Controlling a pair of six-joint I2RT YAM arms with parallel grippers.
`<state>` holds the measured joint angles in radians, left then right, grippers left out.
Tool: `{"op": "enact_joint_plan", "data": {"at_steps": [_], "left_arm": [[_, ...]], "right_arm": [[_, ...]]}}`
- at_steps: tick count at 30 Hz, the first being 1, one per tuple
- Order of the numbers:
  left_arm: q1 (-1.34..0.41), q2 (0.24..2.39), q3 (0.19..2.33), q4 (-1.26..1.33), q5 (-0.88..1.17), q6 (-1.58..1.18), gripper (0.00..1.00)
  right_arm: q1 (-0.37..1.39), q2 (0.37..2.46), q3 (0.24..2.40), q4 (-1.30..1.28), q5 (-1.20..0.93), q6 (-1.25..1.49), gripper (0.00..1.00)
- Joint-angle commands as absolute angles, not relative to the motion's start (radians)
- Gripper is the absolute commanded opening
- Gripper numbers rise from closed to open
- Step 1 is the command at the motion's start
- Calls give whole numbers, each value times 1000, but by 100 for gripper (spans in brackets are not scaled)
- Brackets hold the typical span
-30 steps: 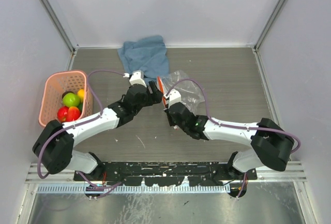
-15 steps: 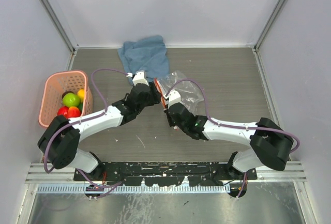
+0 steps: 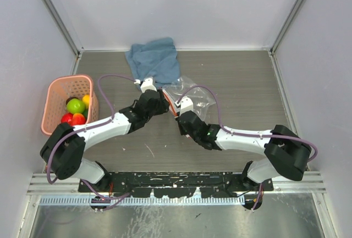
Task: Place the food in the zip-top bag and seal the zipper
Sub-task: Open the zipper of the food storage bag at the center of the board.
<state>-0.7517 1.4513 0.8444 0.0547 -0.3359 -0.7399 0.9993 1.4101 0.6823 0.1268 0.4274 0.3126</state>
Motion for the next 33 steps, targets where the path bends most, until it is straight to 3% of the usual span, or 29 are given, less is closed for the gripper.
{"op": "enact_joint_plan", "data": {"at_steps": [1,5,10,13,25,33], "left_arm": [[-755,1429,827,93,-321,-775,37],[-755,1428,815,103,-306,-787,26],[-754,1404,796,124,-292,-794,5],[-756,1382,785,127,-285,-792,0],[-756,1278,731,149,-239,-780,0],[-757,1213,714,158,-201,-814,0]], "right_arm": [[1006,1402,676,221,459,324,1],[1006,1383,653,258,435,329,4],[1006,1358,633,280,404,333,11],[1006,1330,624,297,360,316,19],[1006,1221,660,290,337,275,47],[1006,1292,687,368,369,305,54]]}}
